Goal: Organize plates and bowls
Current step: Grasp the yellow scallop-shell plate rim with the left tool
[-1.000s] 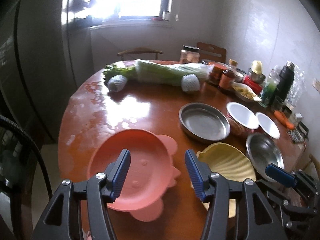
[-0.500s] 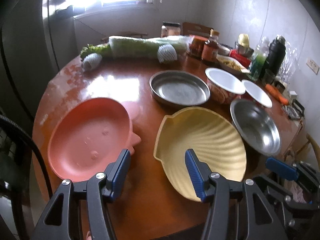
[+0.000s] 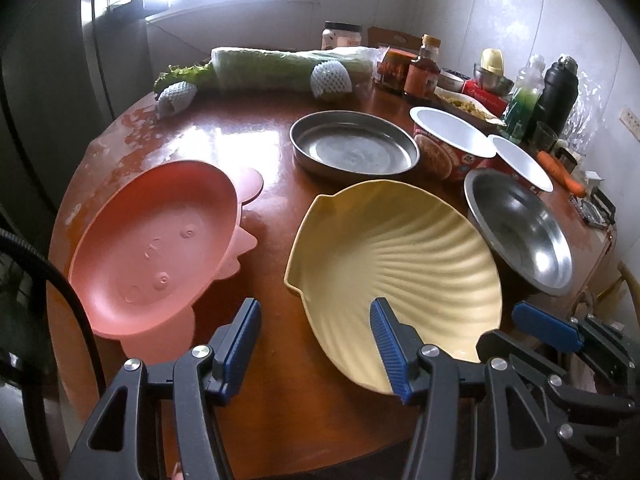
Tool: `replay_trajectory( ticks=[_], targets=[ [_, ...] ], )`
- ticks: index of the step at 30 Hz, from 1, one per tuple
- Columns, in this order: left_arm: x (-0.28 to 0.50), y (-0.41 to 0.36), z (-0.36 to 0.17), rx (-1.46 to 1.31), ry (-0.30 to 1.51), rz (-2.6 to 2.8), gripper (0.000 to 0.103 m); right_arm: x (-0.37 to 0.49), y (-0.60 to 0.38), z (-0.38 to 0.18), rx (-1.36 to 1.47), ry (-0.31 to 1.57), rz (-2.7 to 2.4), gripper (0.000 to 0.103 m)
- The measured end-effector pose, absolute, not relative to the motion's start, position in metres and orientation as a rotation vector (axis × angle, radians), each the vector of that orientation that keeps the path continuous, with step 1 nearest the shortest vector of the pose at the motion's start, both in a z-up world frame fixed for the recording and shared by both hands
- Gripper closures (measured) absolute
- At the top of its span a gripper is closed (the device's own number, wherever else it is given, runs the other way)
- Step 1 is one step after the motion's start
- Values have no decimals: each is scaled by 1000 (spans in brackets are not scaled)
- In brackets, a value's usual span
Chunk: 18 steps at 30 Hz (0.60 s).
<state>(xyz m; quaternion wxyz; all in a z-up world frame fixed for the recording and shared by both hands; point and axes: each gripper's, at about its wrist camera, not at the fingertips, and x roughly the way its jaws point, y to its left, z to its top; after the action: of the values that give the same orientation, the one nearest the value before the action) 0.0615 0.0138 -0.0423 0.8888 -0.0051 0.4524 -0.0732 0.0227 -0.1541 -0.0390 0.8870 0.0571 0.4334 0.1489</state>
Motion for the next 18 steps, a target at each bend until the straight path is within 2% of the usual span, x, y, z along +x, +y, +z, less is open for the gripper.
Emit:
replay_trajectory(
  ticks=[9,11,15,18],
  targets=[
    [68,11,-54,-18,950,-159,47,38,-150,-52,98,909,279,55],
    [69,11,-55,-16,942,-154,49,42,-150,-57,105,923,277,59],
    [70,10,-54,-12,931,-152,64,46,-146,-61,91,920,285,69],
    [69,10,-54,-7,926,-152,66,46,-144,-60,77,910,275,69]
  ],
)
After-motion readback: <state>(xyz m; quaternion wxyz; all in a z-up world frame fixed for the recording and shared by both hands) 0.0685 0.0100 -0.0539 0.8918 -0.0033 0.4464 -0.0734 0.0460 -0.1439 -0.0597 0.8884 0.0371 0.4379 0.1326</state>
